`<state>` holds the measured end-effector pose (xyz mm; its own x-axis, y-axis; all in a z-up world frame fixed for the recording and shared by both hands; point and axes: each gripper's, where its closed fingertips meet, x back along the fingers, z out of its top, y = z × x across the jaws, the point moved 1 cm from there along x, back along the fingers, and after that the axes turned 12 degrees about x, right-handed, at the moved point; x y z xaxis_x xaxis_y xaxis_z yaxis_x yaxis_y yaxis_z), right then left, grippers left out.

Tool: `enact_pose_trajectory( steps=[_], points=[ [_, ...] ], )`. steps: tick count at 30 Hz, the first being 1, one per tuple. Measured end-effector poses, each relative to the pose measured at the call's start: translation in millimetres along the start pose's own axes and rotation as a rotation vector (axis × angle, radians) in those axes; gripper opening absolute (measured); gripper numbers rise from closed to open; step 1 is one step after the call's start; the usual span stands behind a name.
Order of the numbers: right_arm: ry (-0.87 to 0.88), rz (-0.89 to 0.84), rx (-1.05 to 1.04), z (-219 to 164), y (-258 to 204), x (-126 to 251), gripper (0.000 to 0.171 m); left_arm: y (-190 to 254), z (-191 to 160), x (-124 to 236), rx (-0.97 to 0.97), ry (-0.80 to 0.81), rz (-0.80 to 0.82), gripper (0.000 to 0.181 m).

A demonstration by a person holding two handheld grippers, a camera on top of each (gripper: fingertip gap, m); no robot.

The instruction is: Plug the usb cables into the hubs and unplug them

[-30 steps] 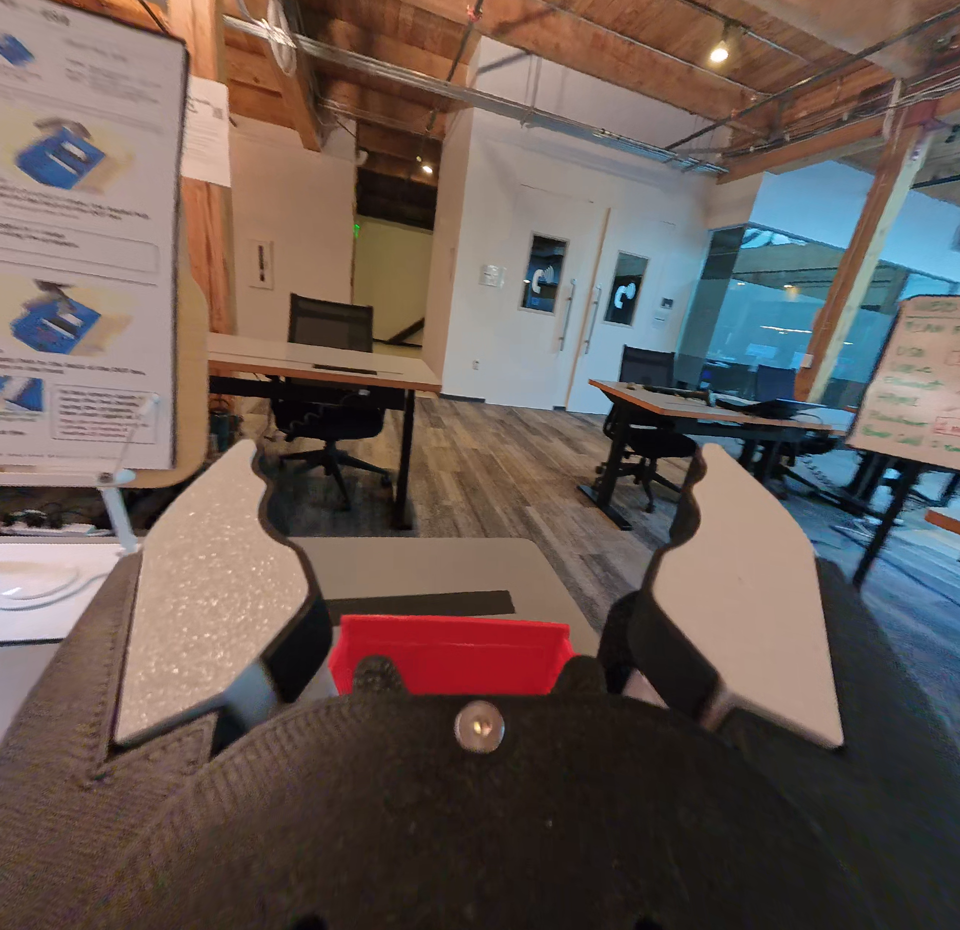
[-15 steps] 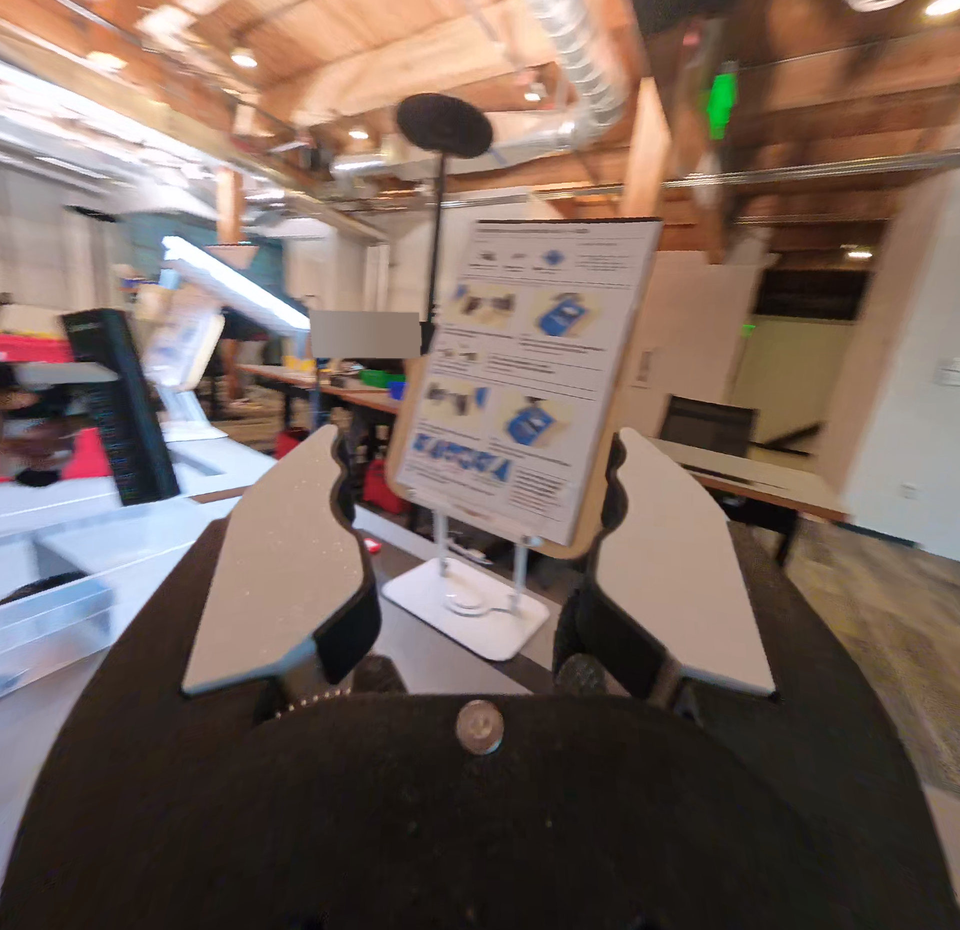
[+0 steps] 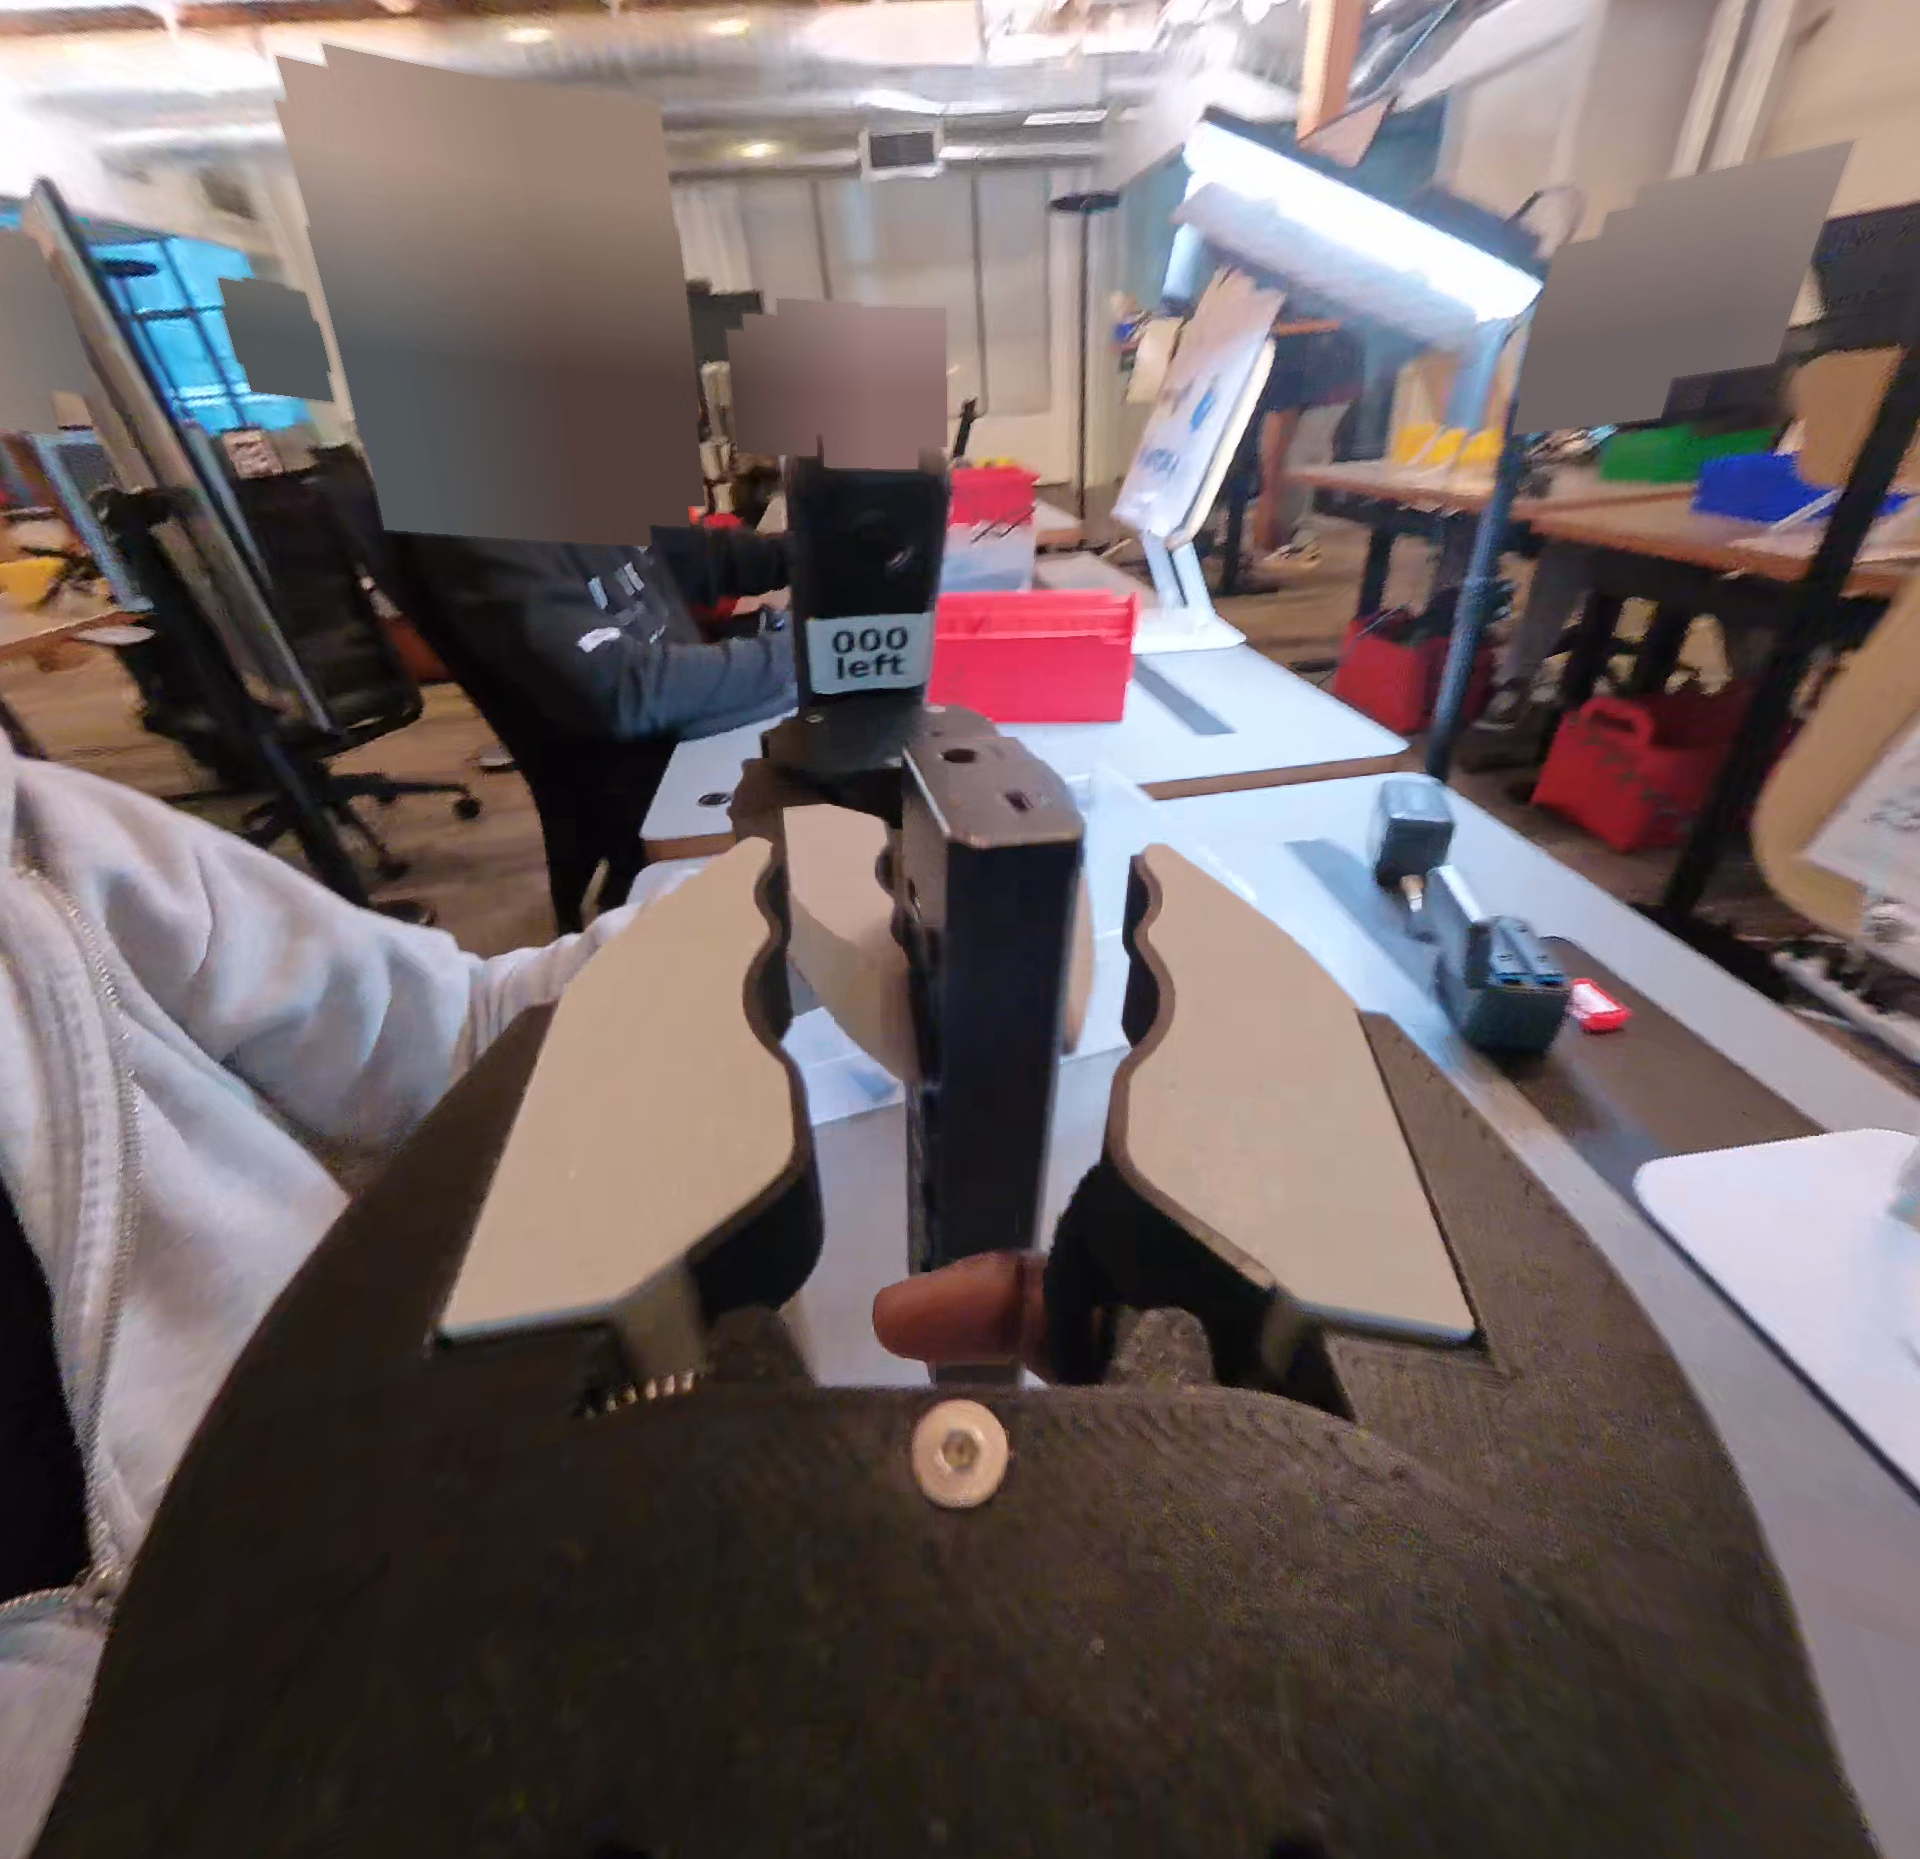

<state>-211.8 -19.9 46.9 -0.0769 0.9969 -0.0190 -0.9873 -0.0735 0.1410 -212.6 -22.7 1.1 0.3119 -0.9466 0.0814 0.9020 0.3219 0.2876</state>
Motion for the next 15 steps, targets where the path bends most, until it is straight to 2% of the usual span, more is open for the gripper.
enact_pose_trajectory(
  steps=[2, 4, 8, 11, 13, 15],
  points=[
    [-0.035, 0.032, -0.008, -11, -3, -9, 0.058, 1, -8, -7, -0.012, -0.030, -0.012, 0.028],
    [-0.058, 0.041, -0.001, -20, -2, -12, 0.031, 2, -15, -11, -0.015, -0.061, -0.028, 0.028],
    [-0.100, 0.077, 0.001, -29, -2, -10, 0.028, -1, -19, -9, 0.023, -0.087, -0.049, 0.031],
    [-0.203, -0.032, 0.050, -50, 19, -8, 0.028, -31, 8, 18, 0.012, 0.062, 0.133, 0.060],
    [-0.260, -0.099, 0.078, -67, 36, -6, 0.028, -59, 40, 57, -0.010, 0.264, 0.356, 0.062],
    [-0.282, -0.115, 0.080, -85, 50, -4, 0.028, -68, 71, 104, -0.020, 0.515, 0.486, 0.062]
  ],
)
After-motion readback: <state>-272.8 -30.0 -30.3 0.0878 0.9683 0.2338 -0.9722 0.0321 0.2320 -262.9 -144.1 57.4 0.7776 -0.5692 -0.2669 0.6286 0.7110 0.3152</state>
